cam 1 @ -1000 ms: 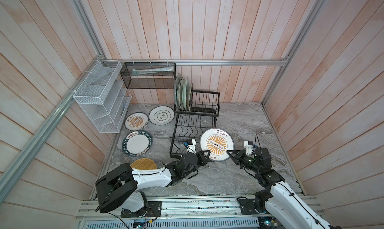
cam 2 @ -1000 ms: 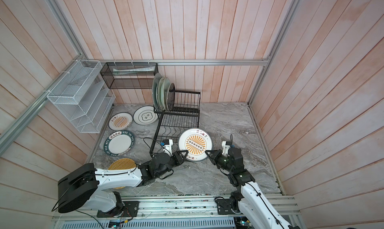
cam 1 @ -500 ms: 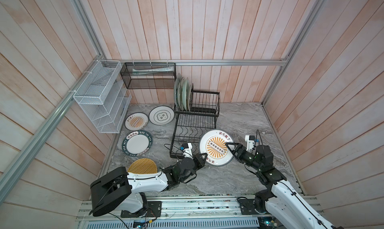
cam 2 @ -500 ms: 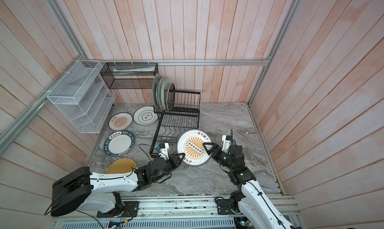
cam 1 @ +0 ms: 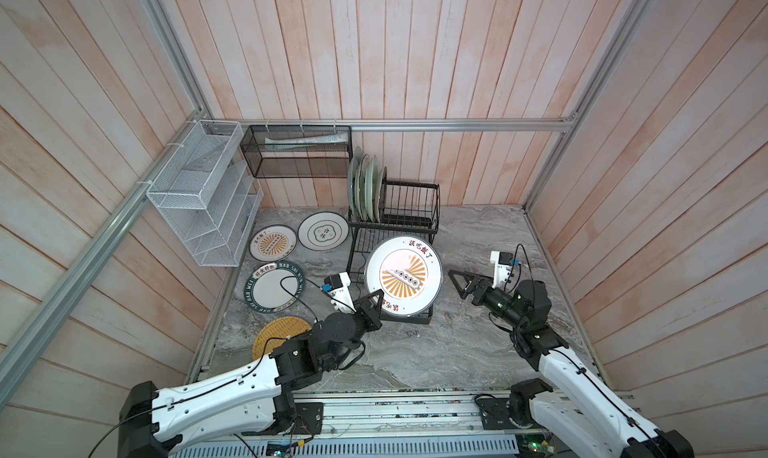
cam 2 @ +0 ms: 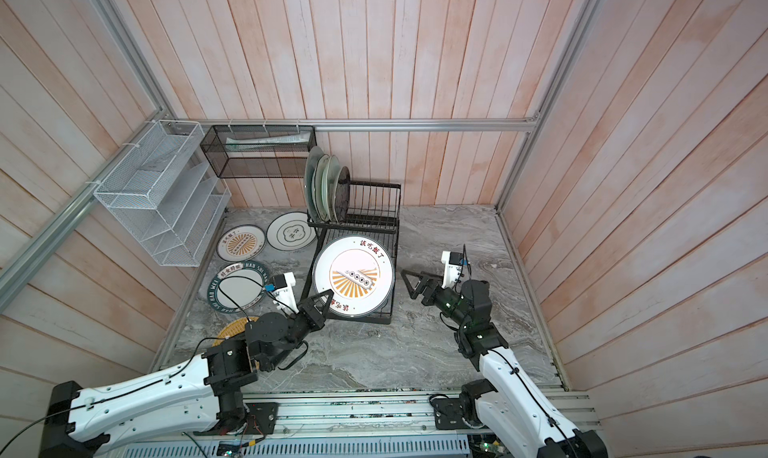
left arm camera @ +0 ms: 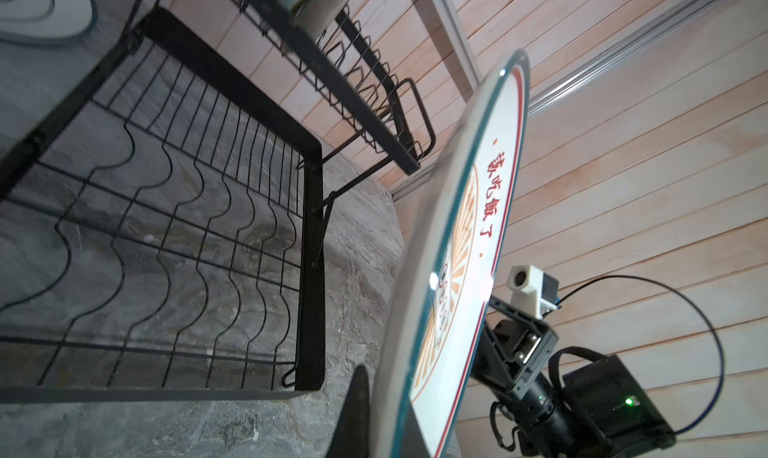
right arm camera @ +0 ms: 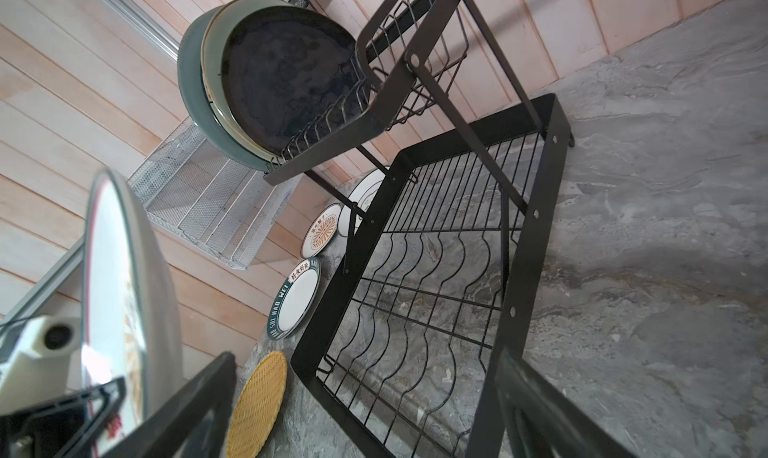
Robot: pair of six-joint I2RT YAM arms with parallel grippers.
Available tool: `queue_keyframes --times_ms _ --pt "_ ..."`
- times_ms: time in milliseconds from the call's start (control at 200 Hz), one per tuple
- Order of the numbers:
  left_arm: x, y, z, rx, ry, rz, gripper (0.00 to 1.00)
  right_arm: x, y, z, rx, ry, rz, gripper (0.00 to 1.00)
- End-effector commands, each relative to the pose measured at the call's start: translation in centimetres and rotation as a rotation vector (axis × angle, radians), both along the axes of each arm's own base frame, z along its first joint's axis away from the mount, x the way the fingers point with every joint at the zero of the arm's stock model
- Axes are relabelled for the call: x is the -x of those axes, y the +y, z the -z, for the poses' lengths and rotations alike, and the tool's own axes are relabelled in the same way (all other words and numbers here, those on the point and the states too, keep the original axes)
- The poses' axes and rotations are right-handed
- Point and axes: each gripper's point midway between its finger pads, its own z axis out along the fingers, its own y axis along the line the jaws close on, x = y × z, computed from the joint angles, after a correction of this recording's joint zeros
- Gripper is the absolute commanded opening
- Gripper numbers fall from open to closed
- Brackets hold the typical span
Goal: Load the plates into the dish rack
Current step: 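Grasp the sunburst plate rim with the left gripper while the right releases, then lift the sunburst plate with the left gripper over the rack's upper tier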
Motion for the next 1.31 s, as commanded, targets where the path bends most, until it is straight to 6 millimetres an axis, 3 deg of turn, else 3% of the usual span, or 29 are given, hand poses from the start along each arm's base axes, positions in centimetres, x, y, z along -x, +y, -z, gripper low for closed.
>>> queue_keyframes --times_ms 0,140,230,355,415,645,915,935,1300 --pt "-1.0 2.3 -6.5 -0.114 -0.145 -0.109 0.0 1.1 1.2 -1.2 -0.021 -0.114 -0.078 0.98" --pt "-2.6 2.5 -13.3 -0.276 -0.257 -0.215 0.0 2.0 2.1 0.5 0.003 -0.14 -0.077 0.98" --pt "-3.9 2.3 -17.2 -0.367 -0.305 -0.306 0.0 2.4 2.6 0.4 -0.011 -0.159 -0.104 0.98" --pt "-6.0 1.7 -20.5 -0.519 -0.376 -0.451 0.0 3.4 2.9 -0.3 -0.01 -0.215 -0.139 0.98" --pt "-7.1 1.2 -21.1 -0.607 -0.393 -0.507 0.0 3.6 2.7 -0.1 -0.026 -0.214 -0.119 0.98" --pt "-11.8 -0.9 -21.5 -0.831 -0.393 -0.6 0.0 3.1 3.0 1.2 -0.015 -0.185 -0.114 0.98" --pt "-16.7 -3.1 -19.4 -1.058 -0.344 -0.611 0.0 2.8 3.7 2.4 -0.014 -0.142 -0.137 0.98" --pt "-17.8 -2.0 -19.2 -1.077 -0.324 -0.636 0.0 2.8 3.7 2.4 -0.014 -0.14 -0.138 0.98" --pt "-22.5 -2.6 -14.9 -1.197 -0.222 -0.583 0.0 2.5 4.3 3.0 -0.001 -0.127 -0.155 0.98"
